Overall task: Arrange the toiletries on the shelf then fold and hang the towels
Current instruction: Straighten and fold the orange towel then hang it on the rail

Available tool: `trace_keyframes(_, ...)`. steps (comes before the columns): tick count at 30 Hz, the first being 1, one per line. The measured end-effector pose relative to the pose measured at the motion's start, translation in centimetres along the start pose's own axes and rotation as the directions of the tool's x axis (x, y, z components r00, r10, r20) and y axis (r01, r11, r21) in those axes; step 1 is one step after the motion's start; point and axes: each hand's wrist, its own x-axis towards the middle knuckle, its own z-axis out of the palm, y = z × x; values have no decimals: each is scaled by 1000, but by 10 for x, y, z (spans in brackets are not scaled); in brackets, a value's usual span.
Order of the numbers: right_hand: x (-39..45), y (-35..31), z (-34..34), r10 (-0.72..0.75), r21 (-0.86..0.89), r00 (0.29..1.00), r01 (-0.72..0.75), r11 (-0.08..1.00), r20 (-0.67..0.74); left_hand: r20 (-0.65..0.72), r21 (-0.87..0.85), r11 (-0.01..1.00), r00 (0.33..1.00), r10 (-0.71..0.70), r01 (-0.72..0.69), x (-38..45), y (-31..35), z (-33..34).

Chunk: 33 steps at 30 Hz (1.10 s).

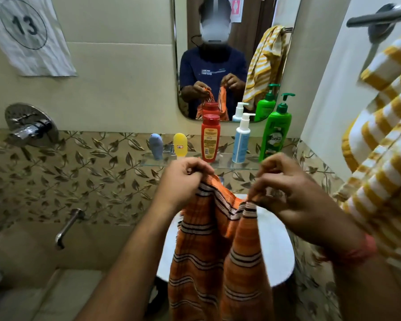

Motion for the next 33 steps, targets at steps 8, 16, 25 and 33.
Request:
trace_keyframes(8, 29, -10, 40, 238, 263, 967, -207, 942, -92, 127, -281, 959, 992, 14, 22, -9, 11, 23)
trace_keyframes(16, 34, -9, 54, 337, 163, 919, -308, 938, -205, 211, -418, 896, 975, -67, 152, -15, 3, 20)
trace_keyframes(25, 31, -5, 61, 338, 255, 941, -330, 909, 10, 79, -541, 830, 991, -108, 134, -11, -5, 20)
trace_keyframes(33, 15, 1, 12, 309, -188, 864, -253, 949, 397, -66, -558, 827, 990, -126, 68, -4, -16, 22)
